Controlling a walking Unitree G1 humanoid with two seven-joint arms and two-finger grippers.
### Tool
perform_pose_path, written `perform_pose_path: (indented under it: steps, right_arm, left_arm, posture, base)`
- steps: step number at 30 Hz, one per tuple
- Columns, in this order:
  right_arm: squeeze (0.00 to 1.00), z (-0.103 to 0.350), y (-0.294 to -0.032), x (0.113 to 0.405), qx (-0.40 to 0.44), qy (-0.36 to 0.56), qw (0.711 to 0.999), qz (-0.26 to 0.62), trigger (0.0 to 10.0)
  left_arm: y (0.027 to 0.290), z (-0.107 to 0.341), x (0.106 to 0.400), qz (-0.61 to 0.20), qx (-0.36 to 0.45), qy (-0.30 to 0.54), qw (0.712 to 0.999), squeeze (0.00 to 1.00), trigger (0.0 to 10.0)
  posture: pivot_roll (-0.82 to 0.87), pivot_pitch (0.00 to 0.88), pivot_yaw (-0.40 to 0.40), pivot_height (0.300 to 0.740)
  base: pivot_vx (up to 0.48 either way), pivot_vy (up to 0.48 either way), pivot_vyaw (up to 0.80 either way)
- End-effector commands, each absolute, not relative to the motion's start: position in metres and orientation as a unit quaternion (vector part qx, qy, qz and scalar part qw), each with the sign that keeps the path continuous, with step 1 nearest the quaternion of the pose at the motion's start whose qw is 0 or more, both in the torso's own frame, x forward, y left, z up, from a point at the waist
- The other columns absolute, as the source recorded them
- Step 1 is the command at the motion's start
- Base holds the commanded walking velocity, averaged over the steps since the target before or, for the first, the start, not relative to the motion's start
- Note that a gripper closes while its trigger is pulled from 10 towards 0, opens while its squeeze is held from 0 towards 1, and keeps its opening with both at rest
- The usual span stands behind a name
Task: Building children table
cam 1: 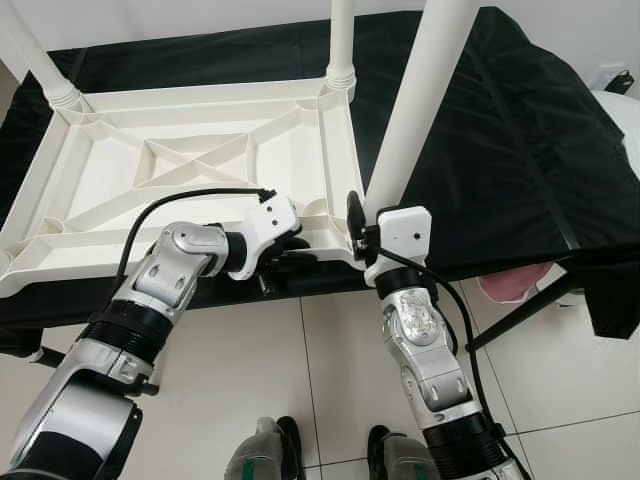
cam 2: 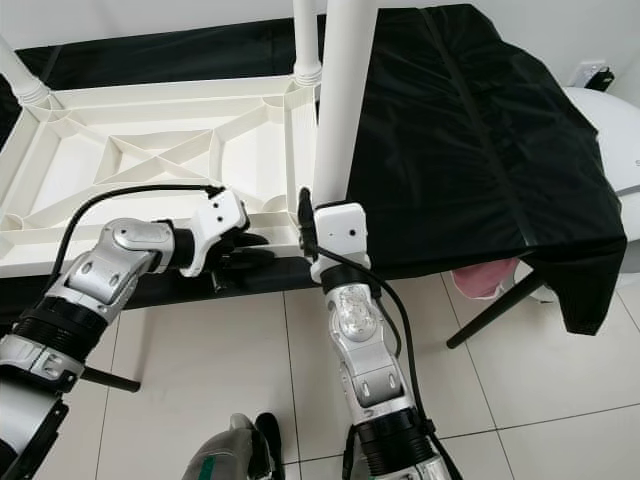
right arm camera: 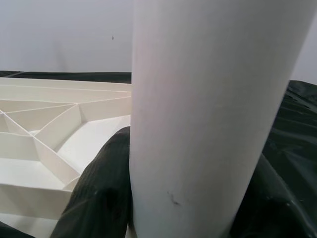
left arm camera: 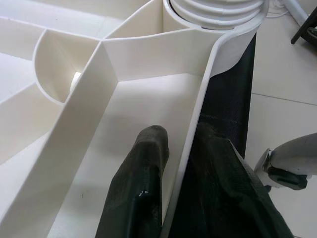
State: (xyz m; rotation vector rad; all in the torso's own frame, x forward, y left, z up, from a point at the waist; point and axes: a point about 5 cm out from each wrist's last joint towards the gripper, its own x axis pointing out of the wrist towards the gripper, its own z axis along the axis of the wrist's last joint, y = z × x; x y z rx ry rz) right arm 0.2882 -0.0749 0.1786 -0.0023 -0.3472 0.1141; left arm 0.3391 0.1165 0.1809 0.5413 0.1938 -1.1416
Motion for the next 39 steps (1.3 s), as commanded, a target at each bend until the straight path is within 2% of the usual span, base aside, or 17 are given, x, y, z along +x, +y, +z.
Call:
perform_pose_path:
  steps: [1, 2, 3, 4, 5, 6, 7, 28, 29, 31, 32, 33, 36, 37, 38, 39]
  right_arm:
    - [0.59, 0.129, -0.111, 0.288, -0.009, -0.054, 0.998, -0.016, 10.0]
    - [0.59, 0.129, -0.111, 0.288, -0.009, -0.054, 0.998, -0.016, 10.0]
    - [1.0, 0.131, -0.111, 0.288, -0.014, -0.058, 0.998, -0.018, 10.0]
    - [0.91, 0.132, -0.112, 0.288, -0.02, -0.061, 0.998, -0.021, 10.0]
    - [0.91, 0.132, -0.112, 0.288, -0.02, -0.061, 0.998, -0.021, 10.0]
    - [0.26, 0.133, -0.112, 0.289, -0.025, -0.065, 0.997, -0.02, 10.0]
    - [0.0, 0.133, -0.112, 0.289, -0.028, -0.068, 0.997, -0.02, 10.0]
    - [0.0, 0.141, -0.111, 0.294, -0.037, -0.086, 0.996, 0.003, 10.0]
    - [0.0, 0.142, -0.112, 0.294, -0.036, -0.087, 0.996, 0.003, 1.2]
    - [0.0, 0.142, -0.112, 0.294, -0.034, -0.087, 0.996, 0.004, 1.1]
    - [0.0, 0.142, -0.112, 0.294, -0.034, -0.088, 0.996, 0.004, 0.4]
    - [0.0, 0.142, -0.112, 0.294, -0.033, -0.087, 0.996, 0.003, 2.7]
    - [0.0, 0.142, -0.113, 0.295, -0.032, -0.087, 0.996, 0.003, 2.9]
    - [0.0, 0.142, -0.113, 0.295, -0.031, -0.086, 0.996, 0.003, 1.9]
    - [0.0, 0.142, -0.113, 0.295, -0.031, -0.086, 0.996, 0.003, 1.9]
    - [0.0, 0.142, -0.113, 0.295, -0.031, -0.086, 0.996, 0.003, 1.3]
  left_arm:
    - [0.127, 0.216, 0.345, -0.524, 0.27, 0.034, 0.807, 0.0, 10.0]
    - [0.127, 0.216, 0.345, -0.524, 0.27, 0.034, 0.807, 0.0, 10.0]
    - [0.127, 0.216, 0.345, -0.524, 0.27, 0.033, 0.808, 0.0, 10.0]
    - [0.127, 0.216, 0.345, -0.523, 0.269, 0.033, 0.808, 0.0, 10.0]
    - [0.127, 0.216, 0.345, -0.523, 0.269, 0.033, 0.808, 0.0, 10.0]
    - [0.127, 0.216, 0.345, -0.523, 0.269, 0.033, 0.808, 0.0, 10.0]
    - [0.128, 0.216, 0.345, -0.523, 0.269, 0.033, 0.808, 0.0, 10.0]
    - [0.127, 0.217, 0.347, -0.52, 0.268, 0.029, 0.811, 0.0, 10.0]
    - [0.127, 0.217, 0.347, -0.52, 0.267, 0.029, 0.811, 0.0, 10.0]
    - [0.127, 0.217, 0.347, -0.52, 0.267, 0.029, 0.811, 0.0, 10.0]
    - [0.127, 0.217, 0.347, -0.519, 0.267, 0.029, 0.811, 0.0, 10.0]
    - [0.127, 0.217, 0.347, -0.519, 0.266, 0.029, 0.812, 0.0, 10.0]
    - [0.127, 0.218, 0.347, -0.519, 0.266, 0.028, 0.812, 0.0, 10.0]
    - [0.127, 0.218, 0.347, -0.519, 0.266, 0.028, 0.812, 0.0, 10.0]
    - [0.127, 0.218, 0.347, -0.519, 0.266, 0.028, 0.812, 0.0, 10.0]
    - [0.128, 0.218, 0.347, -0.519, 0.266, 0.029, 0.812, 0.0, 10.0]
  posture:
    - [-0.12, 0.191, 0.091, 0.74]
    - [-0.12, 0.191, 0.091, 0.74]
    - [-0.12, 0.191, 0.091, 0.74]
    - [-0.12, 0.191, 0.091, 0.74]
    - [-0.12, 0.191, 0.091, 0.74]
    - [-0.12, 0.191, 0.091, 0.74]
    - [-0.12, 0.191, 0.089, 0.74]
    - [-0.13, 0.188, 0.081, 0.74]
    - [-0.13, 0.188, 0.08, 0.74]
    - [-0.13, 0.187, 0.08, 0.74]
    - [-0.13, 0.188, 0.08, 0.74]
    - [-0.12, 0.188, 0.08, 0.74]
    - [-0.12, 0.188, 0.08, 0.74]
    - [-0.12, 0.188, 0.08, 0.74]
    - [-0.12, 0.188, 0.08, 0.74]
    - [-0.12, 0.188, 0.08, 0.74]
  base:
    - [0.0, 0.0, 0.0]
    - [0.0, 0.0, 0.0]
    - [0.0, 0.0, 0.0]
    - [0.0, 0.0, 0.0]
    - [0.0, 0.0, 0.0]
    - [0.0, 0.0, 0.0]
    - [0.0, 0.0, 0.0]
    - [0.0, 0.0, 0.0]
    - [0.0, 0.0, 0.0]
    - [0.0, 0.0, 0.0]
    - [0.0, 0.0, 0.0]
    - [0.0, 0.0, 0.0]
    - [0.0, 0.0, 0.0]
    - [0.0, 0.0, 0.0]
    - [0.0, 0.0, 0.0]
    - [0.0, 0.0, 0.0]
